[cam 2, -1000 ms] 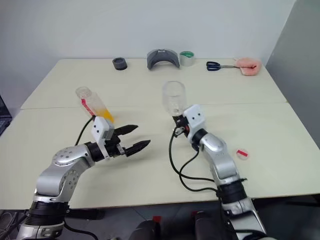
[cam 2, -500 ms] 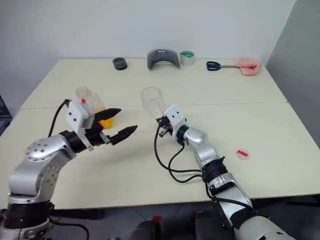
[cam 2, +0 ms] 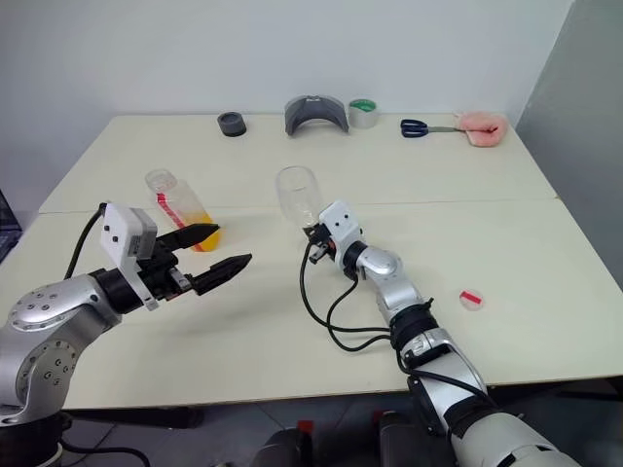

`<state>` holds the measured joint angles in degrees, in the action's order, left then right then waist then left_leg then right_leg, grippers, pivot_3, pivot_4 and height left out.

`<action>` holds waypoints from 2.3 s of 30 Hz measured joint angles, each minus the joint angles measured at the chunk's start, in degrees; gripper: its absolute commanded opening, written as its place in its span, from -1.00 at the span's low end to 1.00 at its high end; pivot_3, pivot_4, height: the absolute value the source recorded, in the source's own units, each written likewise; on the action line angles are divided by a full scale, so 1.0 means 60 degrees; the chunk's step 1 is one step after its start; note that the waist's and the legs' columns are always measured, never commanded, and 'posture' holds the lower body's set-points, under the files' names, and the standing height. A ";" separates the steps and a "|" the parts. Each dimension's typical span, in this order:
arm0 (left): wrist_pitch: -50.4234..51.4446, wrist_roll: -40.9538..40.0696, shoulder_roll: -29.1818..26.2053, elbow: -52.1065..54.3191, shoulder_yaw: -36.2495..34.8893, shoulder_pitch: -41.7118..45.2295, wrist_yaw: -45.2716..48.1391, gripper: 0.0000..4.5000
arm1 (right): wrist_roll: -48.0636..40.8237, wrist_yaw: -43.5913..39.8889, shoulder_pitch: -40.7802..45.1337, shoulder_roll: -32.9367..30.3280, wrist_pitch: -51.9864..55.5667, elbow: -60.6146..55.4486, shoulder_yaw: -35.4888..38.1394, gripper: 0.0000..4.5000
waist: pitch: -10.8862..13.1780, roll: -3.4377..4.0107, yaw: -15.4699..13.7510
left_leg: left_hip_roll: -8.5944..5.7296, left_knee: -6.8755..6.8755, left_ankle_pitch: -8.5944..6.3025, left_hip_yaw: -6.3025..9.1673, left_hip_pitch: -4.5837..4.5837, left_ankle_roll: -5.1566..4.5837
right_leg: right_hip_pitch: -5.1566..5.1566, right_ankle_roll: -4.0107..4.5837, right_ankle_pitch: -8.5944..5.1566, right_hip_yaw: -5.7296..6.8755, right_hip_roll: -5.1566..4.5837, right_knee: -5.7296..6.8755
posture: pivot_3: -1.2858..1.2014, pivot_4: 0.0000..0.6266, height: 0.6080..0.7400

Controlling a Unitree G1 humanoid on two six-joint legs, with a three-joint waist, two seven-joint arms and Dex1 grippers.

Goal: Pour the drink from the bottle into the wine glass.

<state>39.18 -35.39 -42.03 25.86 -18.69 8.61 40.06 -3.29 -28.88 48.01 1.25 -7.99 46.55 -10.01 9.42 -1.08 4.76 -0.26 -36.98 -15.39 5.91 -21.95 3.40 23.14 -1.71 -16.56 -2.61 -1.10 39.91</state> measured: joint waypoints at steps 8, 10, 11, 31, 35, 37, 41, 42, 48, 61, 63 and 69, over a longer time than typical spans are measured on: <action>-0.0004 0.0003 -0.0057 -0.0172 -0.0079 0.0092 -0.0095 1.00 | -0.0015 -0.0125 0.0001 0.0011 0.0037 0.0013 0.0103 -0.89 | 0.0000 0.0001 -0.0001 | 0.0000 0.0001 0.0000 -0.0001 0.0000 0.0000 | 0.0000 0.0000 0.0000 0.0001 0.0000 -0.0001 | 0.03 -0.52 1.00; -0.0006 0.0002 -0.0056 -0.0172 -0.0079 0.0125 -0.0100 1.00 | -0.0015 -0.0143 0.0001 0.0024 0.0067 0.0012 0.0137 -0.89 | 0.0001 0.0001 -0.0001 | 0.0001 0.0001 0.0000 -0.0001 0.0000 0.0000 | 0.0000 0.0000 0.0000 -0.0001 0.0000 -0.0001 | 0.03 -0.52 1.00; -0.0007 0.0002 -0.0057 -0.0172 -0.0079 0.0126 -0.0100 1.00 | -0.0015 -0.0146 0.0001 0.0029 0.0072 0.0012 0.0142 -0.89 | 0.0001 0.0001 0.0000 | 0.0001 0.0001 0.0000 0.0000 0.0000 0.0000 | 0.0000 0.0000 0.0000 -0.0001 0.0000 -0.0001 | 0.03 -0.52 1.00; -0.0402 0.0026 -0.0053 -0.0321 -0.0046 0.0126 -0.0060 1.00 | -0.0012 -0.0266 -0.0062 0.0155 0.0432 -0.0143 0.0155 0.99 | 0.0002 0.0003 -0.0001 | 0.0001 0.0002 0.0000 0.0000 0.0000 0.0000 | 0.0001 0.0001 0.0000 -0.0001 0.0000 -0.0001 | 0.03 -0.52 1.00; -0.0540 0.0043 -0.0052 -0.0419 -0.0031 0.0126 0.0008 1.00 | -0.0012 -0.0357 -0.0183 0.0160 0.0560 -0.0284 0.0154 0.99 | 0.0002 0.0003 -0.0002 | 0.0001 0.0002 0.0000 0.0001 -0.0001 0.0000 | 0.0001 0.0001 0.0000 0.0000 -0.0001 -0.0002 | 0.03 -0.52 1.00; -0.0599 0.0054 -0.0051 -0.0522 -0.0016 0.0126 0.0021 1.00 | -0.0008 -0.0393 -0.0321 0.0126 0.0625 -0.0347 0.0149 0.99 | 0.0002 0.0003 -0.0002 | 0.0001 0.0003 0.0000 0.0001 -0.0001 0.0000 | 0.0001 0.0000 0.0000 0.0000 -0.0001 -0.0002 | 0.03 -0.52 1.00; -0.0791 0.0118 0.0101 -0.0565 0.0098 0.0093 -0.0033 1.00 | -0.0006 -0.0564 -0.0735 -0.0245 0.0892 -0.0920 0.0136 0.99 | 0.0002 0.0003 -0.0007 | -0.0001 0.0003 0.0000 0.0003 -0.0003 0.0000 | 0.0000 0.0000 0.0000 0.0000 -0.0004 -0.0005 | 0.03 -0.52 1.00; -0.0922 0.0255 0.0169 -0.0576 0.0124 0.0023 -0.0120 1.00 | -0.0005 -0.0631 -0.0951 -0.0436 0.1008 -0.1223 0.0131 0.99 | 0.0002 0.0003 -0.0014 | -0.0002 0.0002 0.0000 0.0003 -0.0004 0.0000 | 0.0000 0.0000 0.0000 -0.0001 -0.0008 -0.0005 | 0.03 -0.52 1.00; -0.2065 0.1695 0.1467 -0.1104 0.0167 -0.0777 -0.1703 1.00 | -0.0410 -0.1279 -0.3602 -0.2226 0.2676 -0.4927 0.0233 0.99 | 0.0002 0.0004 -0.0192 | 0.0001 0.0003 -0.0002 0.0008 -0.0013 -0.0001 | 0.0000 0.0000 0.0000 -0.0009 -0.0020 -0.0024 | 0.03 -0.52 1.00; -0.3686 0.3529 0.2478 -0.3630 0.0375 -0.0601 -0.3476 1.00 | -0.3572 -0.2449 -0.6013 -0.4700 0.6922 -1.2676 0.0913 0.99 | 0.0006 0.0003 -0.0352 | 0.0000 0.0004 -0.0002 0.0033 0.0009 -0.0002 | -0.0088 -0.0009 0.0000 0.0060 -0.0001 -0.0098 | 0.03 -0.52 1.00; -0.3792 0.3569 0.2440 -0.4004 0.0343 -0.0184 -0.3479 1.00 | -0.3919 -0.2472 -0.6012 -0.4915 0.7232 -1.3166 0.0958 0.99 | 0.0006 0.0002 -0.0387 | 0.0001 0.0008 -0.0003 0.0043 0.0012 -0.0002 | -0.0115 -0.0021 0.0008 0.0072 -0.0002 -0.0146 | 0.03 -0.52 1.00; -0.3933 0.3599 0.2384 -0.4836 0.0345 0.0665 -0.3439 1.00 | -0.4183 -0.2312 -0.5997 -0.5164 0.7685 -1.3471 0.0952 0.99 | 0.0006 0.0000 -0.0433 | -0.0010 0.0005 -0.0003 0.0041 0.0023 -0.0003 | -0.0135 -0.0024 0.0009 0.0071 -0.0014 -0.0157 | 0.03 -0.52 1.00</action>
<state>15.58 -13.79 -27.73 -3.16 -16.62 12.60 19.42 -28.39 -42.75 12.02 -29.73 38.12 -34.28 -4.30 9.46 -1.08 2.17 -0.32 -36.95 -15.41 6.15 -21.82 3.38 22.33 -1.86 -16.51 -2.18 -1.18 38.97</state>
